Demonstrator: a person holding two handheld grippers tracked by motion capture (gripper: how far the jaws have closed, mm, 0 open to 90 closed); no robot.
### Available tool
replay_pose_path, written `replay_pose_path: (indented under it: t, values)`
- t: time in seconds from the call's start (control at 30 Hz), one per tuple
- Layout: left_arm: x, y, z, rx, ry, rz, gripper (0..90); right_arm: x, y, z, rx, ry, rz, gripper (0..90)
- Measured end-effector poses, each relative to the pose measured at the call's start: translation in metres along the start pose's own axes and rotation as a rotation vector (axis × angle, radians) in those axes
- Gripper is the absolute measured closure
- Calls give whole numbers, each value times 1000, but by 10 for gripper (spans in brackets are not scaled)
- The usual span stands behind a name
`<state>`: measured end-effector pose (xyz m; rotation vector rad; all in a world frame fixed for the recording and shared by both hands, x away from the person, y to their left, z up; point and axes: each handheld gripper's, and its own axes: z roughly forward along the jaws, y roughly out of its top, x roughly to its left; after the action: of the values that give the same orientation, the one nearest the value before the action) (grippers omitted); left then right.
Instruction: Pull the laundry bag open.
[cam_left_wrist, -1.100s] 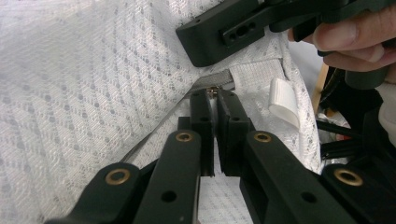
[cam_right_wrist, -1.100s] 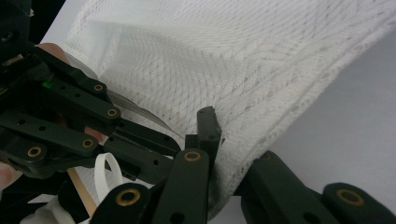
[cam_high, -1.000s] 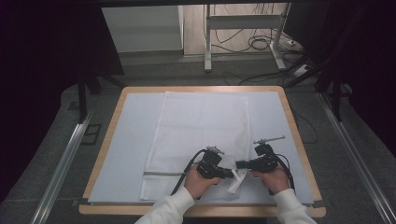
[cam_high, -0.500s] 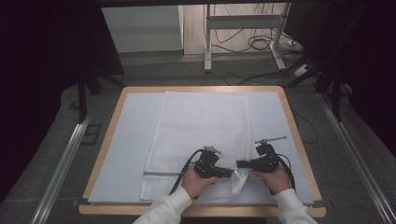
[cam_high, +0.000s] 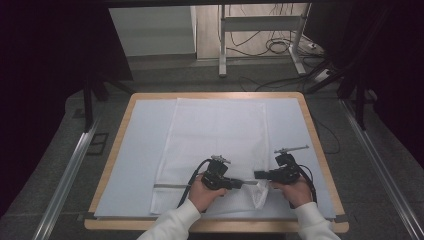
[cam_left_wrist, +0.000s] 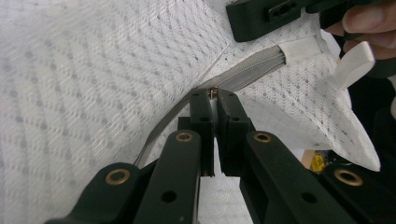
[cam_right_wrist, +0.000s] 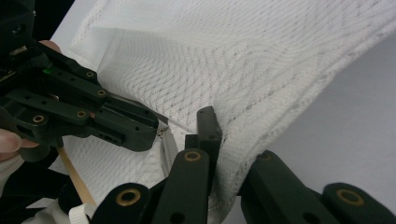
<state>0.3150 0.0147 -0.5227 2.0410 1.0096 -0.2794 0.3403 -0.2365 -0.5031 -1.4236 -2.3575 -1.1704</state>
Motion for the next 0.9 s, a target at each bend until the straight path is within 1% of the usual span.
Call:
replay_pose_path:
  t: [0.03, 0.1, 0.2, 0.23, 0.3, 0.33, 0.5, 0.6, 0.7, 0.83, 0.9]
  values:
    - [-1, 0, -1, -4, 3, -6, 870, 0, 0, 0, -1, 3, 0, 885]
    - [1, -1, -3, 1, 6, 0, 870, 0, 0, 0, -3, 1, 1, 886]
    - [2, -3, -5, -7, 6, -11, 870, 0, 0, -1, -5, 7, 2, 885]
    - [3, -3, -6, -1, 6, -5, 870, 0, 0, -1, -4, 3, 0, 886]
    - [3, -4, -7, -10, 8, -12, 870, 0, 0, -1, -5, 7, 0, 885]
    - [4, -4, -8, -3, 8, -6, 870, 0, 0, -1, -7, 3, -3, 885]
    - [9, -8, -13, -8, 17, -17, 870, 0, 0, -1, -9, 3, -4, 885]
    - [10, -11, -15, -9, 26, -12, 870, 1, 0, 0, -7, 3, -6, 885]
    - [12, -13, -18, -9, 27, -16, 870, 1, 0, -1, -6, -1, -7, 885]
    - [15, -16, -23, -22, 24, -35, 870, 0, 0, -1, -9, 2, -6, 886]
    - [16, -17, -25, -25, 23, -38, 870, 1, 0, -1, -8, 6, -7, 885]
